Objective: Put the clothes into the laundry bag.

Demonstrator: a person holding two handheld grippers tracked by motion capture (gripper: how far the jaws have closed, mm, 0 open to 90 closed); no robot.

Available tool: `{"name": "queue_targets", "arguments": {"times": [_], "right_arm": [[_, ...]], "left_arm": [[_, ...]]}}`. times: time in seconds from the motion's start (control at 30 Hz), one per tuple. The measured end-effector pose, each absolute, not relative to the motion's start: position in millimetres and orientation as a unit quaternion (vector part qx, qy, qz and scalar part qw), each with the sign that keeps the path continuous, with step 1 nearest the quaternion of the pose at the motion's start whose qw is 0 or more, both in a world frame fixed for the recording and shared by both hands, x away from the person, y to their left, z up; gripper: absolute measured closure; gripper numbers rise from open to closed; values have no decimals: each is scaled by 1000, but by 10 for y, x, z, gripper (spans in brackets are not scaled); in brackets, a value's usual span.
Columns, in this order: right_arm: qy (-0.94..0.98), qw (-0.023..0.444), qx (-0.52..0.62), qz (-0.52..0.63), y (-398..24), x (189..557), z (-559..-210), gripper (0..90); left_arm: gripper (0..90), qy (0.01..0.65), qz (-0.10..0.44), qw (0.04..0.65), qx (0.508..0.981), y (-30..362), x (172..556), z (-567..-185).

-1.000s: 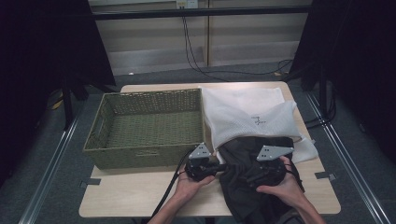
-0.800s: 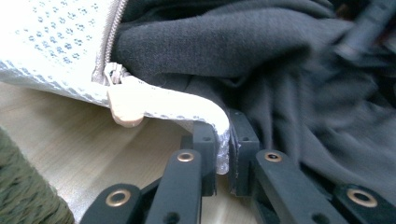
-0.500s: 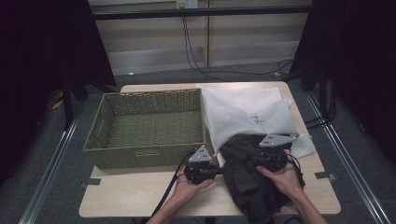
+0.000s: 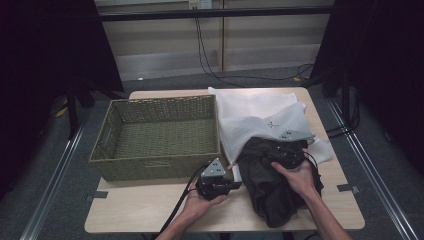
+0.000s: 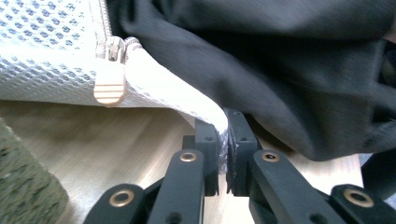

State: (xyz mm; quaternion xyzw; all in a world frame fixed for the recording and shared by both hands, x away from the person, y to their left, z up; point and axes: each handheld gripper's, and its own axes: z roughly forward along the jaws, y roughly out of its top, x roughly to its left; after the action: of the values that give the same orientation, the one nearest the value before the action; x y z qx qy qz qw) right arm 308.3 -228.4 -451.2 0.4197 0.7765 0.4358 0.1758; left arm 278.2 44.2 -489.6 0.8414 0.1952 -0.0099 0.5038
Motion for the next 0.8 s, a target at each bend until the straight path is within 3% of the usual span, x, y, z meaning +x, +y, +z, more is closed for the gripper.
{"name": "queue_targets", "arguments": {"times": [0.63,0.8], "right_arm": [[718,241,487,436,-2394,3606,-4471,790],[728,216,471,450,-2389,3557,-4538,737]], "left_arm": [[860,192,-19,492,849,589,2730,-4988],[846,201,-18,487,850,625,2769,-5001]]}}
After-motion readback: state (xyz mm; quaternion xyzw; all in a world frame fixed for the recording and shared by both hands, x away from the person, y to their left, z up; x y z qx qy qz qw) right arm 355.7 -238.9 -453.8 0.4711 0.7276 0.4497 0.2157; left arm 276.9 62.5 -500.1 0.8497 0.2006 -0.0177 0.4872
